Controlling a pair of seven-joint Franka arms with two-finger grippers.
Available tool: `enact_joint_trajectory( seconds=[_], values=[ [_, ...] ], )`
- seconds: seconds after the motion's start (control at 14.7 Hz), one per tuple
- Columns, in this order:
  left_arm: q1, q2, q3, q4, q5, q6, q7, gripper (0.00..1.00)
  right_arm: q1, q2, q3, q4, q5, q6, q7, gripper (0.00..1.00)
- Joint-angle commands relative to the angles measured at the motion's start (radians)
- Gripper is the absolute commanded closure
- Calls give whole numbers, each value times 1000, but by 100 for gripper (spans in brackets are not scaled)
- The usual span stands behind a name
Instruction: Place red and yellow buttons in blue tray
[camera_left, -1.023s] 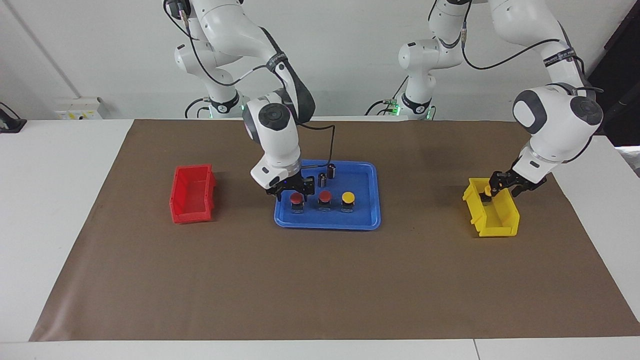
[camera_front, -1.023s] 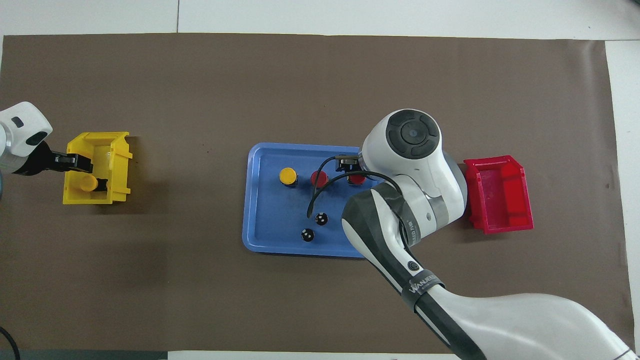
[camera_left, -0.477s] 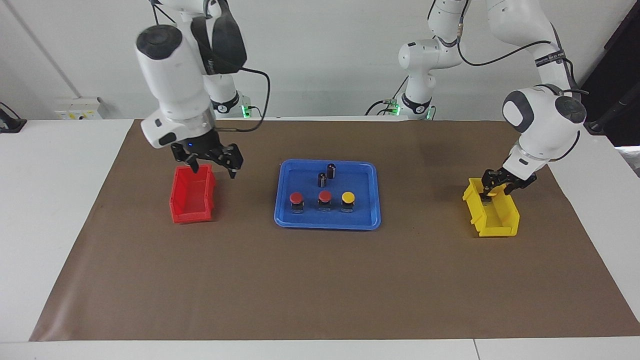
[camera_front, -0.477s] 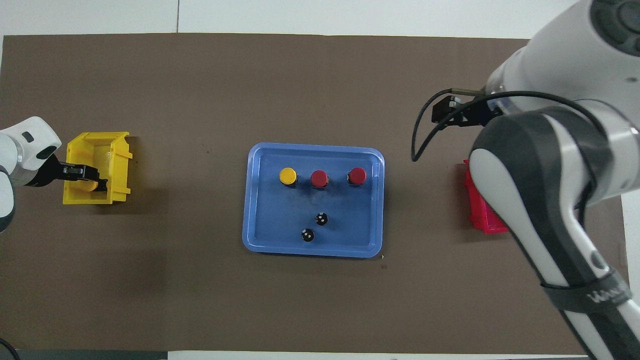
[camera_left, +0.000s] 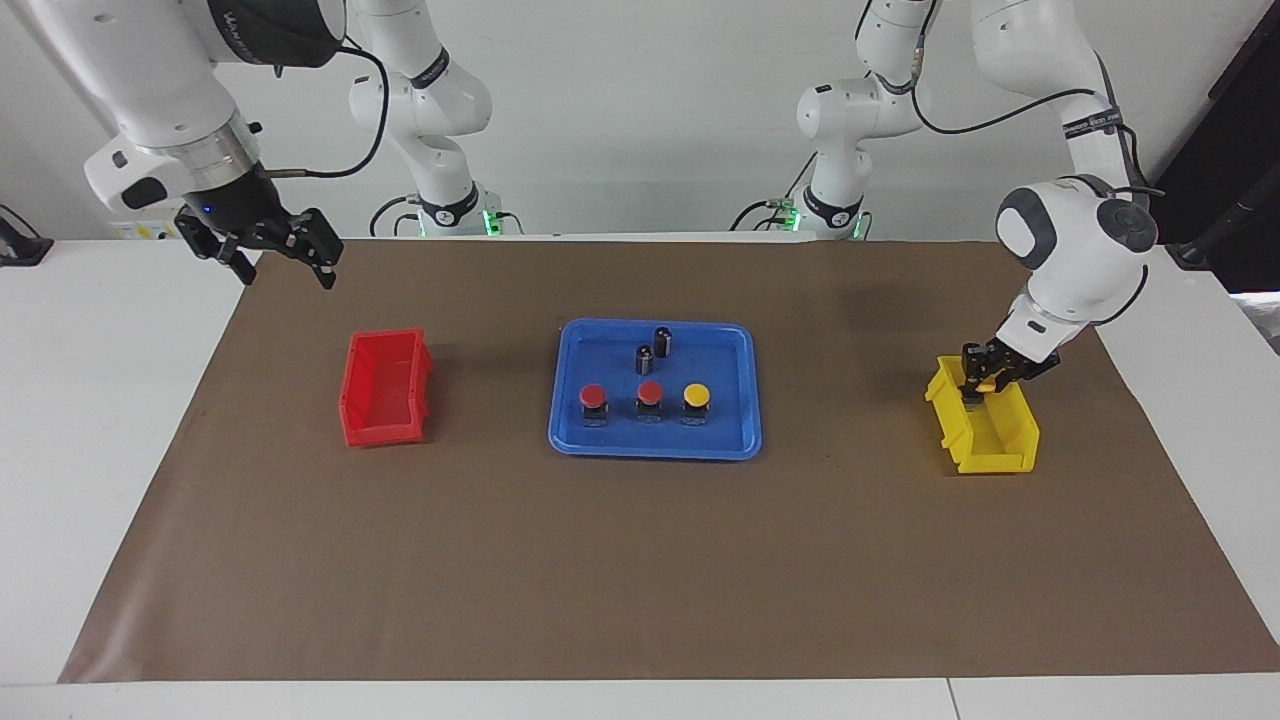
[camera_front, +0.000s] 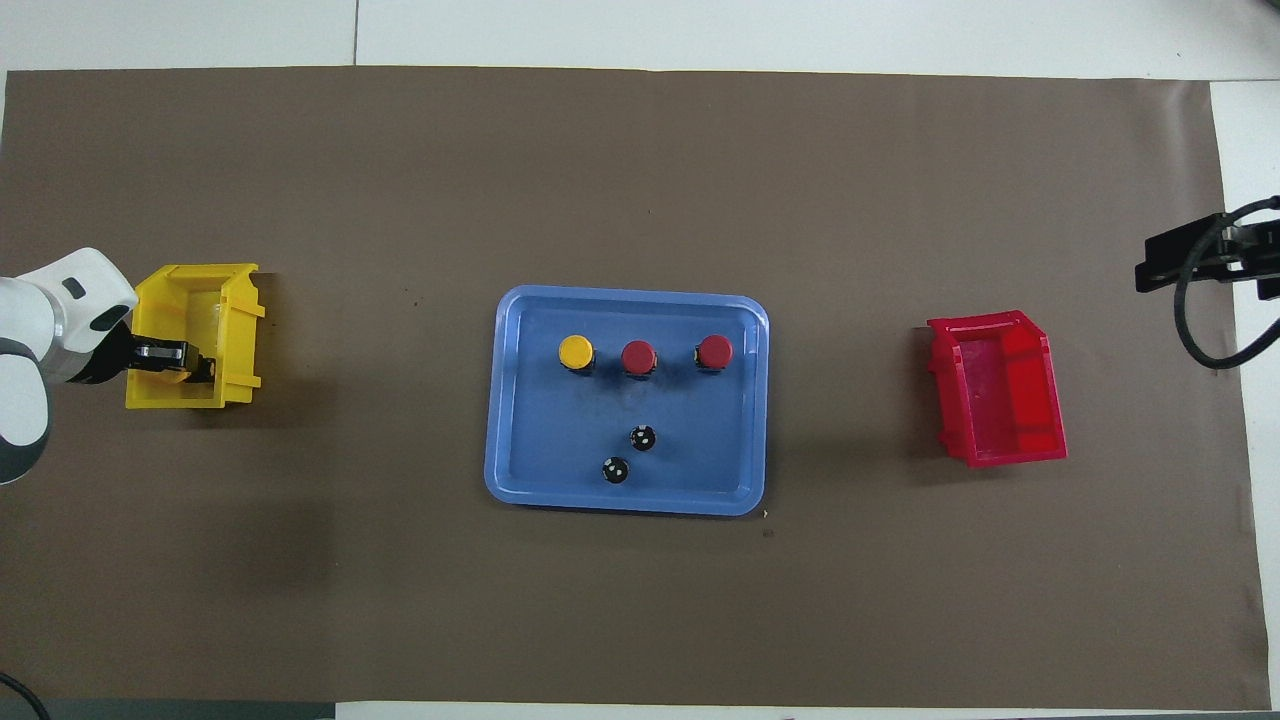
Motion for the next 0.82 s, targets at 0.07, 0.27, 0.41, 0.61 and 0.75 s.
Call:
enact_joint_trajectory(
  seconds=[0.07,0.27,0.41,0.61,0.75],
  values=[
    [-6,-12,-5,227,32,-259,5,98,-55,-5,-1,-3,-8,-31,-27,0],
    [-148,38,-9,500,126,-511,-74,98,-95,-32,-25,-44,-5,-19,-86,0],
    [-260,28,-15,465,107,-472,-298,98,-51,-34,-70,-52,-5,-17,-90,0],
    [-393,33,-15,424,-52,-395,-464,98,-51,-62,-73,-100,-6,-17,-90,0],
    [-489,46,-17,362,-60,-282,-587,98,-51,-56,-65,-94,-12,-11,-88,0]
  ],
)
